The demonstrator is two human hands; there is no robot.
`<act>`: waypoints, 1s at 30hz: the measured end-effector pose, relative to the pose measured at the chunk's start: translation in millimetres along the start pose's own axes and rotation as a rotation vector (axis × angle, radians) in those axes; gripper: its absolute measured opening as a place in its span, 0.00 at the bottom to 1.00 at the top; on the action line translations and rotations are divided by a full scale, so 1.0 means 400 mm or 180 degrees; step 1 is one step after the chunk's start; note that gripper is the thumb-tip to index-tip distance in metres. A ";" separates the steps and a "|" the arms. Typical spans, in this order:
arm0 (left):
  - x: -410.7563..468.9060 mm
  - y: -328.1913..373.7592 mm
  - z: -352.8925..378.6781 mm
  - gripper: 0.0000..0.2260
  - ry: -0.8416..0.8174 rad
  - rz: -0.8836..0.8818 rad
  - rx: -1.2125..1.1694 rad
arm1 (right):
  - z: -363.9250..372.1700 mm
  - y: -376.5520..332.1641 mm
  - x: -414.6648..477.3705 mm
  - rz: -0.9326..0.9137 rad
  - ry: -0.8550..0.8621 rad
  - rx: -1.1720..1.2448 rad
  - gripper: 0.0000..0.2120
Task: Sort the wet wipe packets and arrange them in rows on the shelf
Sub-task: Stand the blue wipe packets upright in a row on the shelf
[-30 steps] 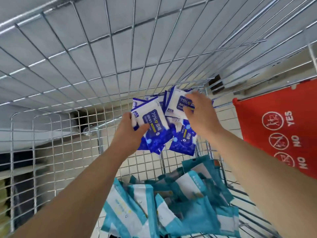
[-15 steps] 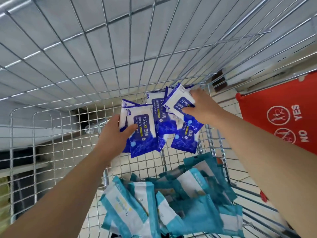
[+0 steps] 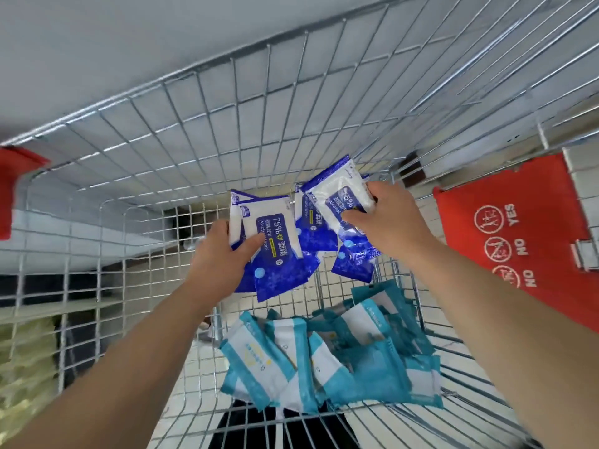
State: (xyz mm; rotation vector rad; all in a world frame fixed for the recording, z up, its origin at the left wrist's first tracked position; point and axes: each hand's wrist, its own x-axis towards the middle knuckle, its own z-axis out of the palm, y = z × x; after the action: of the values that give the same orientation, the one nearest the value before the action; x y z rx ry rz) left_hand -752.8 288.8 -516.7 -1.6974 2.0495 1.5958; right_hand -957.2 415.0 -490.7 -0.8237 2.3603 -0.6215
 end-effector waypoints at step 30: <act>-1.395 -0.060 -1.020 0.18 0.3357 0.0884 -0.2012 | -0.198 -1.351 -1.109 -0.3600 -0.0667 0.0056 0.05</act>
State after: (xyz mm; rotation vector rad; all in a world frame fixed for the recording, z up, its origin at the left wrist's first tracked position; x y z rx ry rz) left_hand -292.3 397.9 -12.3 -3.1244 2.3462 1.7437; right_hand -494.2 350.1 35.4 -2.0936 1.5222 -0.8960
